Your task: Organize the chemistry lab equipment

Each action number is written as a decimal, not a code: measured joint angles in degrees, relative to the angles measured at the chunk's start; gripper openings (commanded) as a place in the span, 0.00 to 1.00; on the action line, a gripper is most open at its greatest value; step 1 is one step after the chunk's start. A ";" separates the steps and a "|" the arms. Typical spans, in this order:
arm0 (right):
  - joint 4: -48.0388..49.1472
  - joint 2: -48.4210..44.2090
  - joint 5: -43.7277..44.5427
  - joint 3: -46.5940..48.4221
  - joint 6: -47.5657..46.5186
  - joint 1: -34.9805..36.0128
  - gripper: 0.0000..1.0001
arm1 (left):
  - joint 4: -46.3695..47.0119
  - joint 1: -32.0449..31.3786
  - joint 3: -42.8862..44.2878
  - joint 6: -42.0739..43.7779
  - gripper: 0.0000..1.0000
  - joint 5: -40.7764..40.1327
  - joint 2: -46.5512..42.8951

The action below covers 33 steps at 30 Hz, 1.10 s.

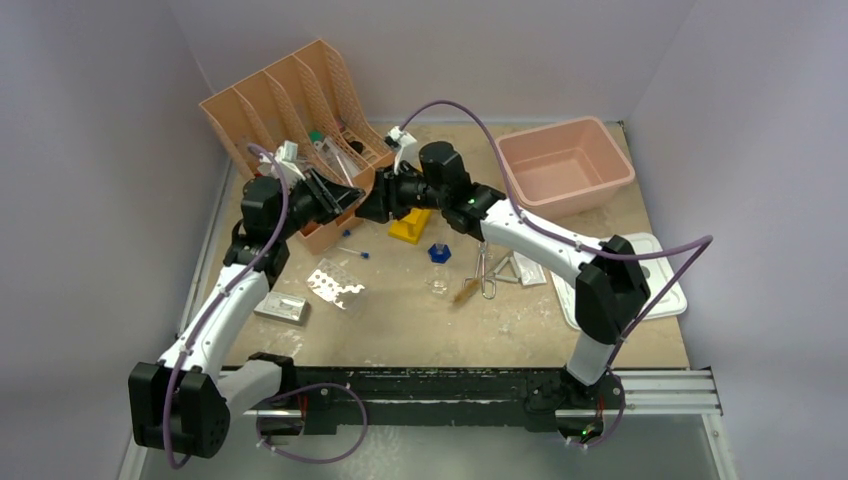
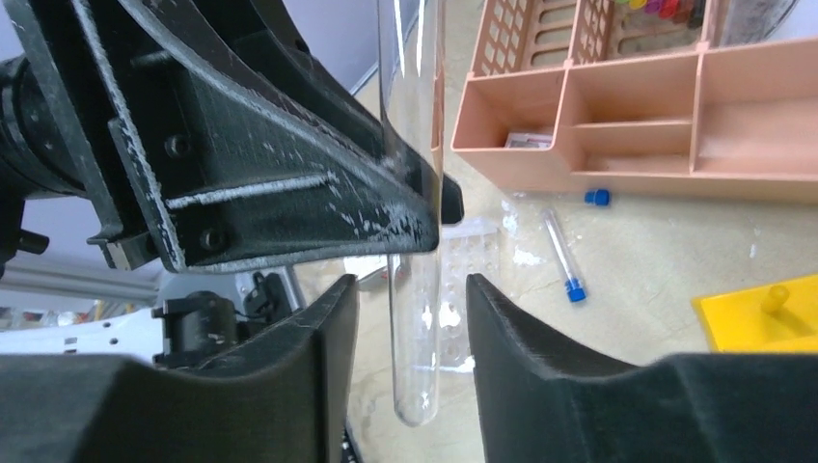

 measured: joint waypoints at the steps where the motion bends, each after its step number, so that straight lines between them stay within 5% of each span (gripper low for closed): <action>1: -0.26 -0.04 -0.66 0.02 -0.17 -0.22 0.64 | -0.74 0.00 0.72 1.18 0.00 0.13 0.28; 3: -1.73 -0.61 -1.88 0.02 -0.70 -0.96 0.70 | -2.32 0.00 2.19 3.65 0.00 0.17 0.66; 8: -8.79 -5.31 -3.72 1.62 -3.39 -5.33 0.68 | -4.52 0.00 5.29 10.80 0.00 1.27 0.87; 16: -20.46 -0.31 -2.54 28.68 -3.37 -7.54 0.73 | -10.80 -1.16 10.91 26.32 0.00 4.15 2.56; 22: -23.21 2.86 -4.00 30.75 -1.84 -6.58 0.74 | -13.55 -2.43 14.36 33.92 0.00 7.89 5.81; 29: -30.32 9.86 -3.98 35.58 0.00 -5.99 0.59 | -15.04 -3.50 14.69 37.07 0.00 10.64 6.75; 33: -32.63 11.63 -3.76 36.41 1.16 -5.95 0.43 | -15.43 -3.87 14.69 38.01 0.00 11.08 6.75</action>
